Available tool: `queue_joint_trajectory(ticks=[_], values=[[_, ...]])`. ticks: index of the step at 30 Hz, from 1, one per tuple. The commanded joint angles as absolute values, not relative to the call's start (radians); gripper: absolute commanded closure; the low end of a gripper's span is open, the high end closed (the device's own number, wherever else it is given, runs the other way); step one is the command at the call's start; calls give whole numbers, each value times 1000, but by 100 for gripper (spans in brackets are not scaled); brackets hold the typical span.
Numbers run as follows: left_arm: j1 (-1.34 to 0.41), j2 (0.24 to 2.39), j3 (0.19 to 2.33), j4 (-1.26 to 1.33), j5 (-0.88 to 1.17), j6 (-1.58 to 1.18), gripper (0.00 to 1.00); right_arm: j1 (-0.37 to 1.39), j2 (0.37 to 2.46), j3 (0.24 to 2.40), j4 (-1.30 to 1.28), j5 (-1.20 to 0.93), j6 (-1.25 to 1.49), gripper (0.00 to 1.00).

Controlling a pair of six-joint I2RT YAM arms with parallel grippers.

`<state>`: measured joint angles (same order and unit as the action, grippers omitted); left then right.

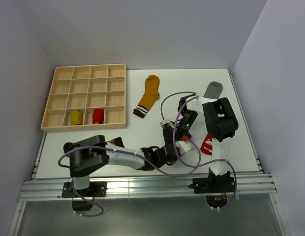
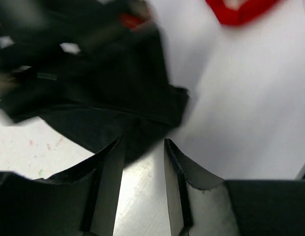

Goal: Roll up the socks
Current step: Roll the sock at the center of the board.

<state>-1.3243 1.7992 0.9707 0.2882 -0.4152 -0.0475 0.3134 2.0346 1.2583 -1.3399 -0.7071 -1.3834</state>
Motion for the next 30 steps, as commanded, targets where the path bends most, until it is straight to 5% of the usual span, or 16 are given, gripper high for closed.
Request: queue_joint_trajectory(ticks=[1, 30], values=[[-1385, 1859, 1015, 308, -568, 139, 57, 308, 2054, 1292, -1442, -719, -1379, 83], [-1368, 2000, 1000, 411, -426, 347, 59, 307, 2062, 1312, -1442, -716, -1358, 83]])
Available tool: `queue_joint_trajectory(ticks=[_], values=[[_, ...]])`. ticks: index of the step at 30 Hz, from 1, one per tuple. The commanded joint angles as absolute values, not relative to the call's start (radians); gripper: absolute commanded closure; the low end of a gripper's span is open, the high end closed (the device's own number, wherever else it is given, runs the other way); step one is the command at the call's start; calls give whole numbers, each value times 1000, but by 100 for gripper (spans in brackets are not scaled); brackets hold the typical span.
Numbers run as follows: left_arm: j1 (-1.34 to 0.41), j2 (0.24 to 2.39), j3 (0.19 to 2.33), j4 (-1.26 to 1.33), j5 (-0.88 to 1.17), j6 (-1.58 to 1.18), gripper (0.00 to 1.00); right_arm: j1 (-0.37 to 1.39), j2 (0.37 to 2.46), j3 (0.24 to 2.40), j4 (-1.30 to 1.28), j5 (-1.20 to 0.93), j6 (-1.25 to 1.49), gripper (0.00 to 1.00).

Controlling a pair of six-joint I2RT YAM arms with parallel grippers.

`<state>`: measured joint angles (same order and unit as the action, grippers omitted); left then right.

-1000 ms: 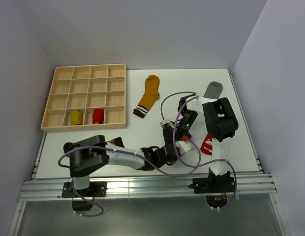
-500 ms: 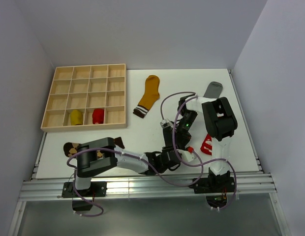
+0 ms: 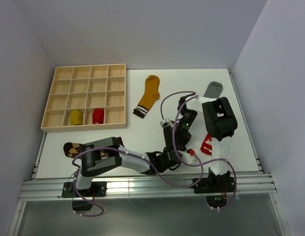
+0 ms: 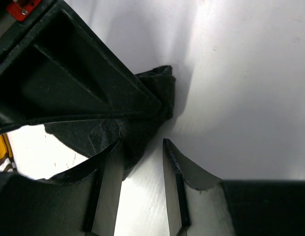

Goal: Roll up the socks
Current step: Roll the sock at the center of the board.

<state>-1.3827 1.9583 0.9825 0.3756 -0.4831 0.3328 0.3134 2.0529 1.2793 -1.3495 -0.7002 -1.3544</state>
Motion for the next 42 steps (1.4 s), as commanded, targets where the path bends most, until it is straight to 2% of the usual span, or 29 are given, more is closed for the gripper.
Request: queue_joint_trajectory(ticks=[1, 4, 5, 8, 10, 13, 18, 23, 29, 36, 42], values=[[-1367, 2005, 1000, 416, -426, 345, 59, 307, 2060, 1313, -1442, -715, -1358, 83], [-1356, 2020, 1009, 400, -411, 334, 67, 308, 2060, 1308, -1443, -715, -1356, 83], [-1353, 2026, 1011, 396, -408, 330, 75, 307, 2060, 1308, -1442, -715, -1356, 83], [-1350, 2028, 1015, 364, -368, 304, 91, 308, 2054, 1310, -1440, -721, -1358, 83], [-1350, 2025, 1017, 339, -329, 276, 96, 305, 2046, 1310, -1440, -736, -1355, 82], [-1345, 2019, 1019, 315, -279, 223, 100, 299, 2011, 1310, -1414, -774, -1330, 74], [-1302, 1980, 1031, 226, -108, 115, 100, 244, 1938, 1307, -1336, -850, -1264, 67], [-1234, 1927, 1038, 160, 55, 9, 100, 117, 1844, 1312, -1266, -931, -1204, 60], [-1151, 1930, 1089, 51, 228, -104, 100, -50, 1802, 1345, -1262, -1018, -1184, 60], [-1049, 2019, 1296, -188, 440, -196, 100, -189, 1721, 1295, -1247, -1040, -1250, 60], [-968, 2129, 1506, -412, 649, -293, 100, -204, 1521, 1096, -1076, -996, -1243, 59]])
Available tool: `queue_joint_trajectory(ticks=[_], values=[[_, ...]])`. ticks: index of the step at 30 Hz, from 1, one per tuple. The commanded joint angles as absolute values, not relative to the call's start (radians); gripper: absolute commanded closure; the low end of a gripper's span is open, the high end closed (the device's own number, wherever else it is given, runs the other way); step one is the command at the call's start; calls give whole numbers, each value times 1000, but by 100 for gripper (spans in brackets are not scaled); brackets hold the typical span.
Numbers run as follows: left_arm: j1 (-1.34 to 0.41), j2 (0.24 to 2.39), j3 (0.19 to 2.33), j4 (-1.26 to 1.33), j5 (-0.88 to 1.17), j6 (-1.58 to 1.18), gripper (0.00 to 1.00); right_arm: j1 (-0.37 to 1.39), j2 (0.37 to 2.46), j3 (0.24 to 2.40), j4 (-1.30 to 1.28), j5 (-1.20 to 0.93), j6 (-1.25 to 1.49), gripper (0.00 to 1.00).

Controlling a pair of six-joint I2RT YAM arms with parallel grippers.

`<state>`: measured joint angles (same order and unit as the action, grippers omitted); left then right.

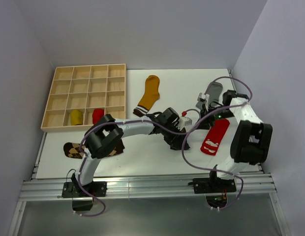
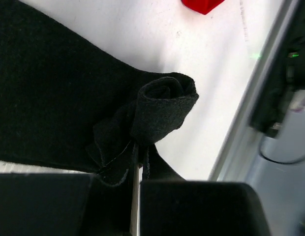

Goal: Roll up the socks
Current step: Roll the sock at the center of the board.

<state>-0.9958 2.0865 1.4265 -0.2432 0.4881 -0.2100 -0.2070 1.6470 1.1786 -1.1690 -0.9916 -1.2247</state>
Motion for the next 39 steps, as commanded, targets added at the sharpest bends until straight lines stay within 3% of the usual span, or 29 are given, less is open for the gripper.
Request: queue_joint_trajectory(ticks=[1, 11, 21, 39], values=[[-944, 2160, 1529, -434, 711, -307, 100, -204, 1488, 1068, -1018, -982, -1239, 58], [-830, 2290, 1652, -408, 1024, -616, 100, -170, 1204, 787, -879, -943, -1420, 48], [-811, 2364, 1706, -465, 989, -663, 100, 67, 938, 519, -625, -822, -1338, 37], [-805, 2404, 1687, -457, 968, -698, 100, 320, 1029, 479, -453, -579, -1316, 36]])
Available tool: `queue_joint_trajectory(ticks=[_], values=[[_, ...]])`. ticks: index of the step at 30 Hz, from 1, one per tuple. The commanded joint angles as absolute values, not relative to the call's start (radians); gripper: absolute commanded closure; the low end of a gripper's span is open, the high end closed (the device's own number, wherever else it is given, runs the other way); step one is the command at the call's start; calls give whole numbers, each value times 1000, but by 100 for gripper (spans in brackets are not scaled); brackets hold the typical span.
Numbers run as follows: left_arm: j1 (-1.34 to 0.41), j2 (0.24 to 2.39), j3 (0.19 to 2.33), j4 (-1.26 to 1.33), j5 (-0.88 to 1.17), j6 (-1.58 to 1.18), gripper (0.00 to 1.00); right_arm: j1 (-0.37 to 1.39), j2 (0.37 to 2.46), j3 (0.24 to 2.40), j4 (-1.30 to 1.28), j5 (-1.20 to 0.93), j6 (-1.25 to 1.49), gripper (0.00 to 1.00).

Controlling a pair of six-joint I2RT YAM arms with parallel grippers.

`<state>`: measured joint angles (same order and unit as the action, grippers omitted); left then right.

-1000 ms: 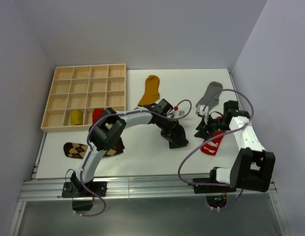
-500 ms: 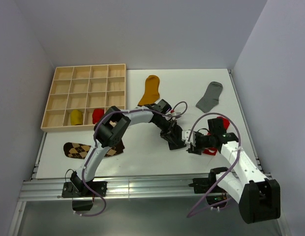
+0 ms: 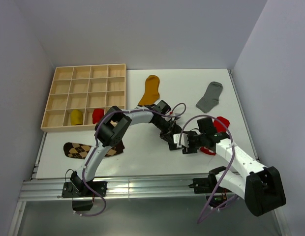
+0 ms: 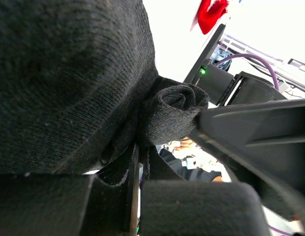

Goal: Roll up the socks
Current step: Roll the sock at the center of the board.

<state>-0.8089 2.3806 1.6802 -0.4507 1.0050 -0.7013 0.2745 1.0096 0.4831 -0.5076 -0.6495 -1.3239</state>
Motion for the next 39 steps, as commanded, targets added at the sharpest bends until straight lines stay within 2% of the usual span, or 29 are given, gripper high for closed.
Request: queue_joint_trajectory(ticks=[1, 7, 13, 14, 16, 17, 18, 23, 26, 32, 39], values=[[-804, 2401, 1681, -451, 968, -703, 100, 334, 1041, 479, -448, -568, -1319, 36], [-795, 2404, 1677, -433, 989, -703, 100, 402, 1137, 512, -439, -480, -1296, 37], [-782, 2399, 1672, -426, 1006, -695, 100, 457, 1242, 541, -410, -396, -1261, 46], [-781, 2399, 1671, -419, 1014, -696, 100, 457, 1252, 558, -416, -394, -1259, 53], [-779, 2398, 1666, -413, 1015, -696, 99, 459, 1284, 580, -436, -396, -1241, 62], [-778, 2396, 1661, -408, 1006, -699, 96, 460, 1295, 606, -449, -402, -1236, 75], [-776, 2388, 1645, -384, 999, -715, 93, 459, 1307, 621, -481, -405, -1229, 80], [-756, 2301, 1525, -197, 956, -825, 75, 457, 1400, 707, -584, -417, -1224, 84], [-747, 2237, 1485, -160, 885, -833, 71, 454, 1472, 793, -693, -445, -1224, 84], [-729, 2082, 1398, -137, 660, -772, 70, 437, 1621, 957, -908, -498, -1216, 85], [-696, 1838, 1142, -9, 381, -773, 68, 402, 1793, 1104, -1100, -548, -1198, 85]])
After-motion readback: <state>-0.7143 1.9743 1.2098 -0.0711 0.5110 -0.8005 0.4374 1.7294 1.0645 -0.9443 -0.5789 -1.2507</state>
